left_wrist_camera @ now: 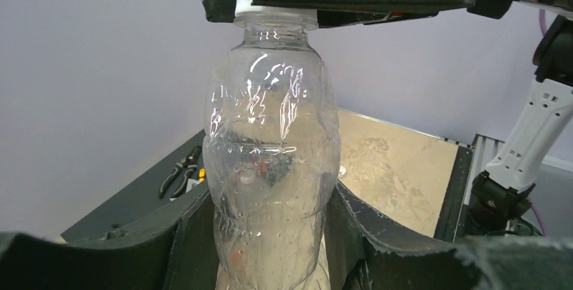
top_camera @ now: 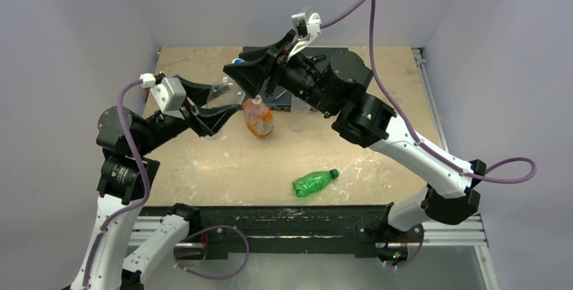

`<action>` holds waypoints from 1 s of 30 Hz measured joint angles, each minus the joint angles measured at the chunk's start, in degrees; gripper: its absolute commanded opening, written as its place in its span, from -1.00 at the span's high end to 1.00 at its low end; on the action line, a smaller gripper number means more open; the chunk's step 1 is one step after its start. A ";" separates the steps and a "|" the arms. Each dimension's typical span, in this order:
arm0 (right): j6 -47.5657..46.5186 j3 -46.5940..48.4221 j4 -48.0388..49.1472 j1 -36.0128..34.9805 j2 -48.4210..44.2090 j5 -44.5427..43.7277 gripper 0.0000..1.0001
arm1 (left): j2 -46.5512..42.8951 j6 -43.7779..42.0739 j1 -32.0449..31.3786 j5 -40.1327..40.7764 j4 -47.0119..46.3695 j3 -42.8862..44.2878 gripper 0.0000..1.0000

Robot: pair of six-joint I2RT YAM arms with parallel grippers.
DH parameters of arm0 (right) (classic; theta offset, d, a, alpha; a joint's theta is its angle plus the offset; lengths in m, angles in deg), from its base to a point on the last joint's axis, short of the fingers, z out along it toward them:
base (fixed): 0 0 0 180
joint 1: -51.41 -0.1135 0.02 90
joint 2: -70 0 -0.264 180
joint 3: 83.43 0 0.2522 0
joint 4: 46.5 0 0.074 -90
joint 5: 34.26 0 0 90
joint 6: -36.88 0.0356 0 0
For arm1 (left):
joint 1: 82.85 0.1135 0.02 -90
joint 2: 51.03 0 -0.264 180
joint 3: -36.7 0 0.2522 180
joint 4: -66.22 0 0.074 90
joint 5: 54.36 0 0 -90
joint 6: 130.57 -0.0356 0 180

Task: Unscrew the bottle caps
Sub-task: Unscrew the bottle cap from the plastic bottle.

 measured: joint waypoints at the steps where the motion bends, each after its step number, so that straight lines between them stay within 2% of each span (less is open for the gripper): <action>1: -0.09 -0.26 0.02 0.02 0.00 -0.46 0.15 | -0.11 -0.02 0.00 0.70 -0.13 -0.11 0.91; 3: -0.02 -0.61 0.26 0.02 0.00 -1.03 0.53 | -0.26 0.00 0.00 1.75 -0.11 -0.39 0.84; 4: -0.04 -0.79 0.46 -0.17 0.00 -1.18 0.69 | -0.17 0.04 0.00 1.88 -0.02 -0.55 0.68; 5: -0.28 -0.83 0.46 -0.33 -0.02 -1.68 0.83 | -0.09 0.17 0.00 1.79 -0.07 -0.66 0.32; 6: -0.35 -0.83 0.50 -0.33 -0.02 -1.64 0.97 | -0.09 0.48 0.00 1.70 -0.22 -0.72 -0.19; 7: -0.15 -0.83 0.50 -0.28 0.00 -1.36 1.00 | -0.09 0.66 0.00 1.73 -0.26 -0.72 -0.56; 8: -0.17 -0.83 0.42 -0.28 0.00 -1.36 1.00 | 0.00 1.03 0.00 1.62 -0.22 -0.72 -0.73; 11: -0.28 0.13 -0.15 -0.28 0.61 -0.96 1.00 | 0.37 2.05 0.02 0.09 -0.35 -0.72 -0.94; 16: -1.44 2.54 -2.29 -0.37 2.93 0.96 1.00 | 1.62 2.99 0.00 -2.43 -0.33 -0.70 -0.99; 18: -2.27 3.02 -3.85 -0.52 3.82 1.88 1.00 | 2.25 3.08 0.00 -2.99 -0.39 -0.59 -0.95; 20: -3.15 3.67 -5.25 -0.98 4.85 2.05 1.00 | 2.64 3.15 0.00 -3.34 -0.44 -0.39 -0.72; 23: -4.31 3.98 -7.10 -1.77 5.77 2.21 1.00 | 3.04 3.15 0.00 -3.96 -0.57 -0.07 -0.14; 24: -4.72 3.98 -7.58 -1.90 5.79 2.16 1.00 | 3.08 3.39 0.07 -4.00 -0.57 -0.04 -0.05; 30: -7.08 4.07 -9.09 -2.60 5.14 1.77 1.00 | 2.86 2.99 0.13 -4.24 0.63 -0.02 -0.24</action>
